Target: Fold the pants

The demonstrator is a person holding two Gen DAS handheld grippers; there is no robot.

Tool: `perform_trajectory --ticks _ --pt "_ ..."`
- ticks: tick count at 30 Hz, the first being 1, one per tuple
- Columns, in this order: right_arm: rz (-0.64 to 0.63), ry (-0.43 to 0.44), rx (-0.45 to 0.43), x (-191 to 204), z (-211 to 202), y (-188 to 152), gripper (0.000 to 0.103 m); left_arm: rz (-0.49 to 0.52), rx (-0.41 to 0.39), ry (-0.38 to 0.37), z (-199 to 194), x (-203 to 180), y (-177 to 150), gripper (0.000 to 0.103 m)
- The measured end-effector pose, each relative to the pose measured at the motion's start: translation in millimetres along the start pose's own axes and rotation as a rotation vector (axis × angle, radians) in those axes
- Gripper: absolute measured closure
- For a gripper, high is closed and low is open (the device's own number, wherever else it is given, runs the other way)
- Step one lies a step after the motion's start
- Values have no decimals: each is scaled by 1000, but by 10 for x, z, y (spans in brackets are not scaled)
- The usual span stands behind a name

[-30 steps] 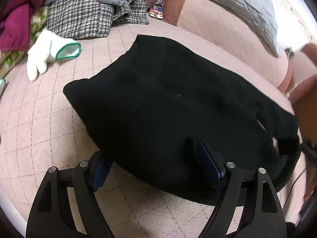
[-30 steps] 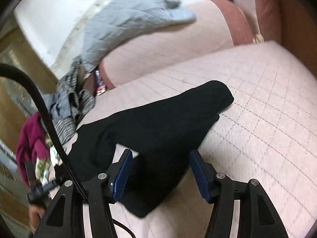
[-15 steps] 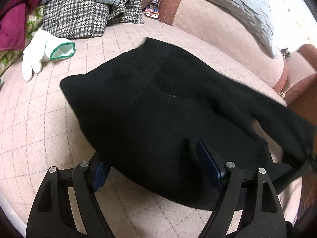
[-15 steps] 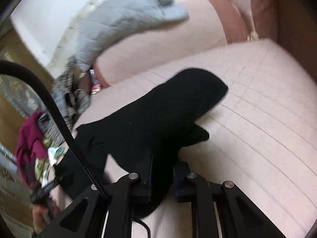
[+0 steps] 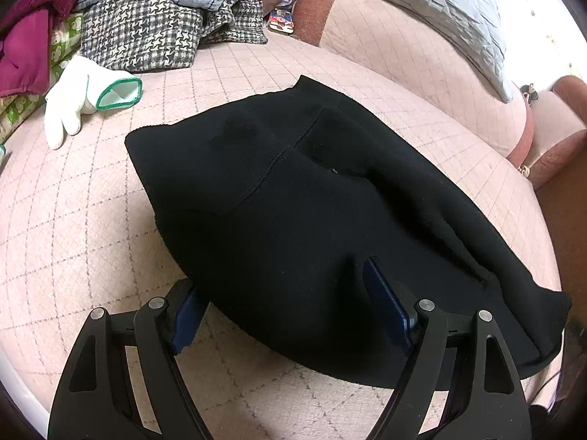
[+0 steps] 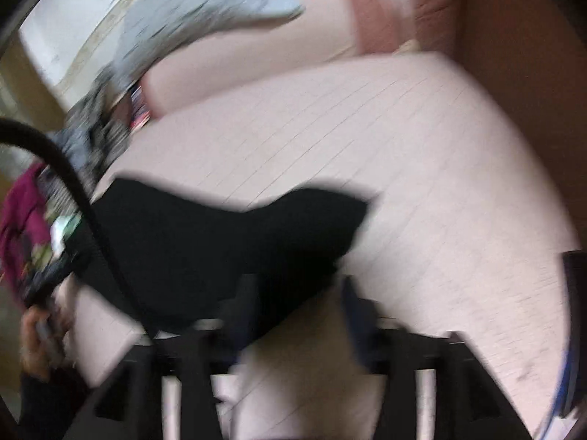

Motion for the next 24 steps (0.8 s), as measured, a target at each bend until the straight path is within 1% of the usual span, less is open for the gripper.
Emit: perform_trajectory --ticks 1,2,3,5,6,7,8,9,10,11,13,15,16,17,18,19,20,21,22,23,24 --pt "22 -24 -43 -75 -46 83 45 5 -1 5 5 -3 -1 22" --pt "42 -33 -68 -152 -52 164 45 8 1 -5 9 -11 3 22" --pt "54 -29 -60 -236 0 248 45 13 0 -1 12 -19 2 22" --pt "55 -3 14 -301 191 325 45 22 -1 8 19 -26 3 22" --pt "39 43 55 -281 300 343 55 22 -1 9 23 -27 6 22" --pt "14 78 76 -209 352 361 67 20 -2 9 29 -26 8 22" --pt "-53 101 95 -91 409 399 83 19 -2 10 34 -29 14 22" --pt "-134 87 96 27 433 471 86 19 -3 13 37 -33 17 22" --pt "-186 79 89 87 430 524 87 21 -5 19 45 -44 22 22" --pt "-214 72 79 131 430 599 88 24 -6 24 47 -53 28 22" --pt "-243 30 29 170 440 882 88 25 -7 28 57 -71 38 22" --pt "-241 -27 -60 166 464 1281 88 25 -7 27 63 -78 42 22" --pt "-233 -43 -98 112 479 1424 88 26 -7 29 71 -80 45 22" --pt "-229 -75 -129 64 513 1557 86 29 -5 31 76 -82 50 22" --pt "-215 -95 -131 23 570 1616 76 29 -3 32 79 -82 56 22" --pt "-160 -96 -82 -67 667 1639 70 23 0 30 80 -77 64 22" --pt "-112 -86 -34 -116 711 1596 62 16 2 28 79 -75 66 22" --pt "-84 -59 -15 -116 705 1512 61 10 4 24 80 -69 71 22" --pt "-77 -5 -10 -129 615 1364 60 3 6 19 79 -62 74 22" --pt "-76 20 2 -129 549 1222 58 -3 7 14 74 -54 71 22" --pt "-74 31 19 -131 489 1063 57 -12 7 9 71 -48 73 22"
Point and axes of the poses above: each gripper's, at about its wrist camera, not at the fingertips, and z roughly the way its jaws point, x to its left, y to its top, the point moved 5 cm from there along z, roughly the way its jaws point, and after that the axes turned 11 degrees about y, right-handed, at the moved point
